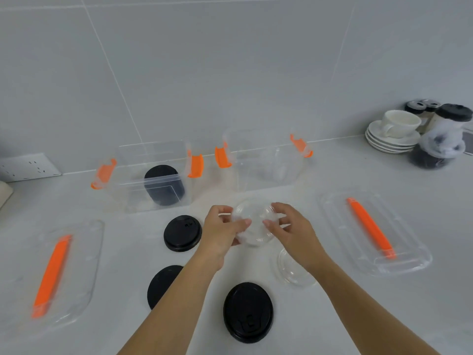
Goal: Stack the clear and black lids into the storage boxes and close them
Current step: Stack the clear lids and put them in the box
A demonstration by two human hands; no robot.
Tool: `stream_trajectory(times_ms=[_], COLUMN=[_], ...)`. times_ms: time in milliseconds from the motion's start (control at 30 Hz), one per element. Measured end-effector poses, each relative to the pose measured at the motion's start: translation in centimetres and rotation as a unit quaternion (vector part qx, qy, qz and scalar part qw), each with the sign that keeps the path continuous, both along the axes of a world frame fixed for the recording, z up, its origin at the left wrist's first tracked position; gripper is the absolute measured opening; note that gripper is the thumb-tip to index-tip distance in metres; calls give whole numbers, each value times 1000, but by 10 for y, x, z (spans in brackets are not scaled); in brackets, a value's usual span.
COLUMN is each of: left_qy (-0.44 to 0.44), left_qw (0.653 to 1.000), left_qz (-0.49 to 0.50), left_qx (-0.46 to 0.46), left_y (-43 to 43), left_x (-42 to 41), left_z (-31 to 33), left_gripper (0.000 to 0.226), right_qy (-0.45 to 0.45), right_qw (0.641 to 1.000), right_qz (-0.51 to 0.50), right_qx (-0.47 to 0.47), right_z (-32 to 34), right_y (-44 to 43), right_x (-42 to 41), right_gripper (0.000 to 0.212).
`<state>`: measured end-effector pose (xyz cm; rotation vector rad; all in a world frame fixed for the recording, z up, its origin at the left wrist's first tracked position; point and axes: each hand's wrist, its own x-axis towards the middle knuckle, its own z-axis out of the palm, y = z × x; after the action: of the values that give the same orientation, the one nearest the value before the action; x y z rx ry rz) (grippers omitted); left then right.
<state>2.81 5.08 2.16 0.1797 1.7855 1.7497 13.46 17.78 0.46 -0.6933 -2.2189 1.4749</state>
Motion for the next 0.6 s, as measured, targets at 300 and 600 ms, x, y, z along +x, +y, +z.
stream_trajectory(times_ms=[300, 600], left_qy=[34, 25], left_qw=[999, 990], left_qz=[-37, -70], left_qx=[-21, -118], left_y=[35, 51], left_x=[35, 55], left_z=[2, -16], left_gripper=[32, 10], right_qy=[35, -24], right_qw=[989, 986], right_qz=[-131, -157], right_qx=[56, 41], right_z=[7, -22], right_y=[19, 24], right_x=[32, 58], right_gripper=[25, 28])
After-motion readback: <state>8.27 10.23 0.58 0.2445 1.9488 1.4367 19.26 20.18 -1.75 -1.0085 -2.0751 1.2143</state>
